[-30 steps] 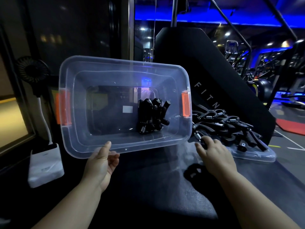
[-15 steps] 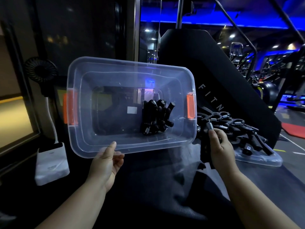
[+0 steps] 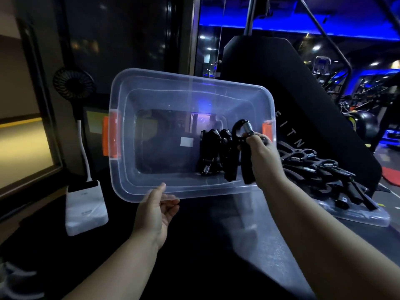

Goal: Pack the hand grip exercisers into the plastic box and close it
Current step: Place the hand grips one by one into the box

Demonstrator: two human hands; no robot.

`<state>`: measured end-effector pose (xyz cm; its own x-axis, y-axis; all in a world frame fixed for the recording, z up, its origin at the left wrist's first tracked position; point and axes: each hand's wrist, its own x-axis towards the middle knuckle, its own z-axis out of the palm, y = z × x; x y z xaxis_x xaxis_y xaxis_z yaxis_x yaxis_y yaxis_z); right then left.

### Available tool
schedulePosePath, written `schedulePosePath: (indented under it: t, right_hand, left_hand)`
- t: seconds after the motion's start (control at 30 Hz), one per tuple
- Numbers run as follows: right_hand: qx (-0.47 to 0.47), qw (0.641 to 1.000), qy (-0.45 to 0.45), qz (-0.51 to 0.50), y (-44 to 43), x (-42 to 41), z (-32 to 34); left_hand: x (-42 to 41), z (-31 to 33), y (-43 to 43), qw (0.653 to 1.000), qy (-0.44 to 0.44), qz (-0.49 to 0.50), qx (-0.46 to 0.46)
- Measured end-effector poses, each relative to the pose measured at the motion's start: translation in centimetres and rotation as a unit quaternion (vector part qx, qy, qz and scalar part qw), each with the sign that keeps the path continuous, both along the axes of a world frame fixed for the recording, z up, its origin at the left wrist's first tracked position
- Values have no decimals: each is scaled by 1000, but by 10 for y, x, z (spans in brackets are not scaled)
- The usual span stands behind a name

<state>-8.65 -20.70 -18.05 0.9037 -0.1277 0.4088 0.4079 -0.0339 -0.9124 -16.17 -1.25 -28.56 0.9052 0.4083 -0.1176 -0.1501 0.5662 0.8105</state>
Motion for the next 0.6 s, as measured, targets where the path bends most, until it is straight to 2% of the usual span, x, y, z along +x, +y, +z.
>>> schedulePosePath:
  t: [0.1,0.3,0.47,0.6]
  right_hand:
    - [-37,999,32,-15,24,27,-6]
    - [-187,980,66,-33,59,60,-15]
    - [-201,973,105,-49,69,82,-22]
    - [-253,960,97,-73,76,93,-24]
  left_hand:
    - [0,-1,1,1000,3,1,-7]
    - [1,0,2,1000,-2,-7,-14]
    - [3,0,3,999,1,-11,-31]
    - [4,0,3,999,5,-12,-40]
